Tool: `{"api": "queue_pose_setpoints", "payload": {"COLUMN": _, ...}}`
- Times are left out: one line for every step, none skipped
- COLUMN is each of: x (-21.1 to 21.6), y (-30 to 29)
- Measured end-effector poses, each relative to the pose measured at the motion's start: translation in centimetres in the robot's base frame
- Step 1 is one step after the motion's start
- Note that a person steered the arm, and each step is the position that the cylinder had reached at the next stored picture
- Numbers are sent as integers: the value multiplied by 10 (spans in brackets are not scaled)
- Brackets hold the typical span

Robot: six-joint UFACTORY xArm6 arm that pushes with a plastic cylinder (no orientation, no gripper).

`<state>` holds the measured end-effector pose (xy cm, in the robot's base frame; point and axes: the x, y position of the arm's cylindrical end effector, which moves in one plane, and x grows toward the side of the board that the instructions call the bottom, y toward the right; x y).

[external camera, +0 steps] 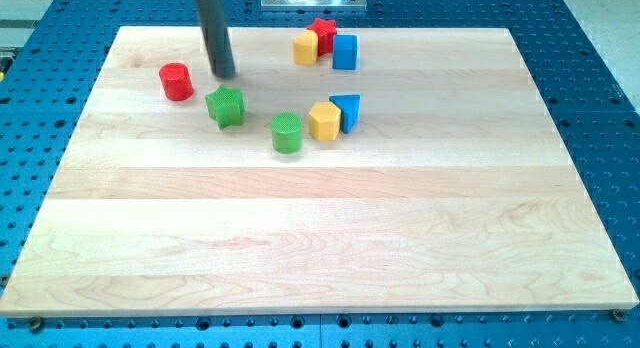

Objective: Place the red star right to the yellow heart

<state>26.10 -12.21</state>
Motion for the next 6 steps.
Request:
{"api": "queue_pose_setpoints", "payload": {"x": -56, "y": 30}}
{"api": "queue_pose_setpoints", "payload": {"x": -68, "y": 49}}
{"api": "queue_pose_setpoints", "payload": {"x": -67, "y": 91}}
{"api": "queue_pose_setpoints", "payload": {"x": -68, "y": 147}}
{"api": "queue_pose_setpoints", "payload": {"x": -47, "y": 170}}
{"api": "queue_pose_setpoints", "payload": {"x": -41, "y": 211}}
